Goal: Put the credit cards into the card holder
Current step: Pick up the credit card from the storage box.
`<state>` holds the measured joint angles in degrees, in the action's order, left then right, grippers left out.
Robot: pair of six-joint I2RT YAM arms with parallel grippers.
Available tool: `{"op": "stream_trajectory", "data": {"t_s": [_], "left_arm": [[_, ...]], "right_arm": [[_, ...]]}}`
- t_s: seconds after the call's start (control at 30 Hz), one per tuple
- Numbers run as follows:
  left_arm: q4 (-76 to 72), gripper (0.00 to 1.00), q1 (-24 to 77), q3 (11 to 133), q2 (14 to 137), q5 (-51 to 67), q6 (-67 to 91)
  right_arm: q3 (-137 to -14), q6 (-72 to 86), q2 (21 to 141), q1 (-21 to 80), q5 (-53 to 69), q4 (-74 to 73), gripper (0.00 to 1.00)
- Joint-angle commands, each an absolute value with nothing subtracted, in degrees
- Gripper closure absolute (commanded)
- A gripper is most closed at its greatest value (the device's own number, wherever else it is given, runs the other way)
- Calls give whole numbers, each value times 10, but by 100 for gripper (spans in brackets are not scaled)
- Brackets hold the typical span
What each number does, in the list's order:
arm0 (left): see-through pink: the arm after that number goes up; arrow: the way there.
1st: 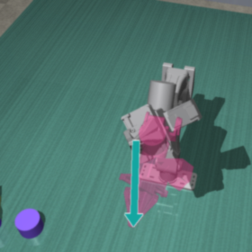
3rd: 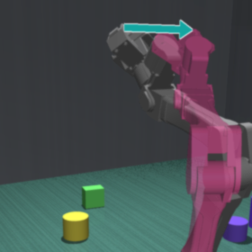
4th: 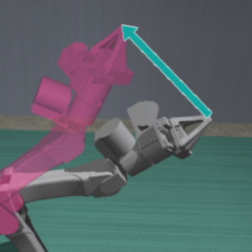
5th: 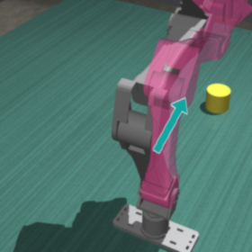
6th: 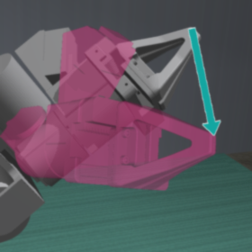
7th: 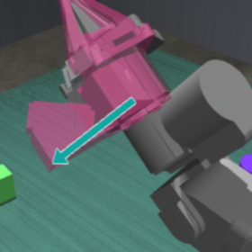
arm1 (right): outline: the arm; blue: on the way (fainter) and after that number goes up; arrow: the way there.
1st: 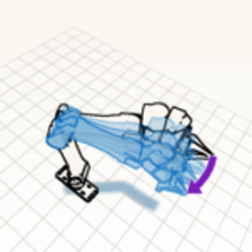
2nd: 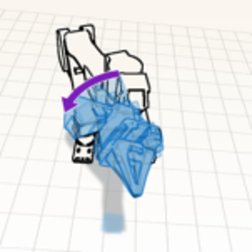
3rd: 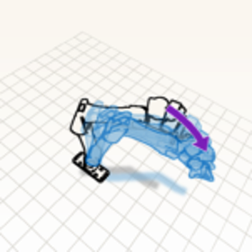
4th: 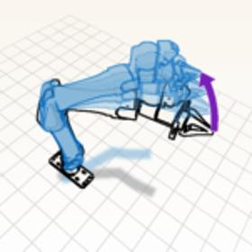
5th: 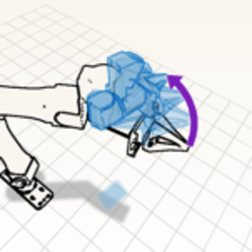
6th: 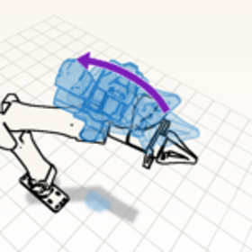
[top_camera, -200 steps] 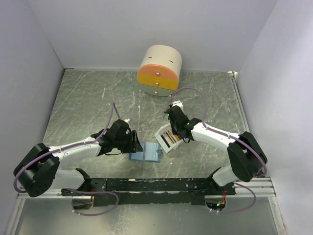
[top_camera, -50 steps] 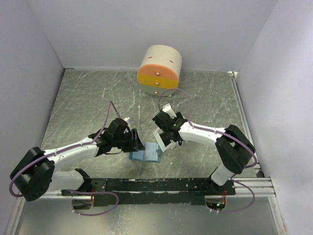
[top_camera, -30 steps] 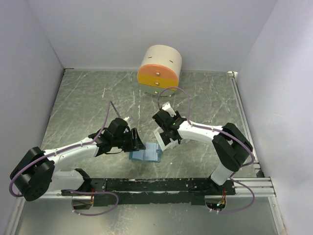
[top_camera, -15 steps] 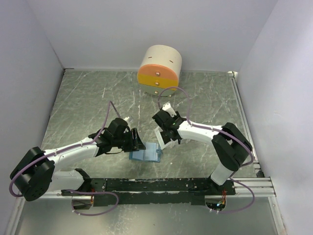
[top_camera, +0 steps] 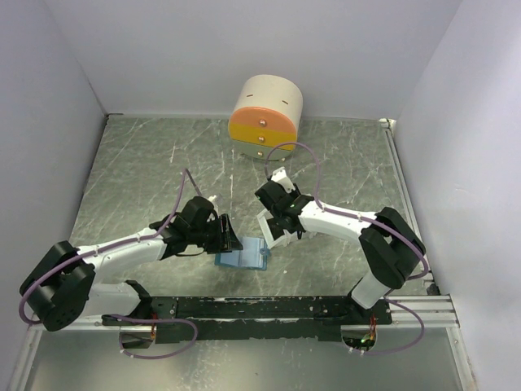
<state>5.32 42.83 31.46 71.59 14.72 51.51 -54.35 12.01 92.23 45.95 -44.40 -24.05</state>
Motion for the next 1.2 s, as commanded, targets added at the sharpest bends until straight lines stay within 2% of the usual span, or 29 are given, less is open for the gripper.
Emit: {"op": "stream_trajectory", "data": {"t_s": [0.0, 0.17, 0.33, 0.43, 0.7, 0.87, 1.17], "left_arm": [[29, 42, 427, 319, 719, 164, 521], [31, 42, 427, 318, 714, 162, 522], [31, 42, 427, 317, 716, 163, 523], [33, 42, 427, 318, 716, 161, 522], [122, 41, 433, 368, 678, 111, 500], [167, 41, 433, 411, 647, 124, 507], [130, 40, 433, 421, 578, 179, 566]], "right_arm": [[-541, 127, 913, 456, -443, -233, 73], [-539, 129, 912, 457, -424, -227, 81], [-540, 132, 907, 457, -417, -232, 94], [-555, 140, 897, 457, -401, -257, 98], [-597, 184, 838, 474, -307, -320, 99], [-600, 218, 773, 484, -252, -324, 100], [-530, 323, 627, 486, -74, -207, 100]]}}
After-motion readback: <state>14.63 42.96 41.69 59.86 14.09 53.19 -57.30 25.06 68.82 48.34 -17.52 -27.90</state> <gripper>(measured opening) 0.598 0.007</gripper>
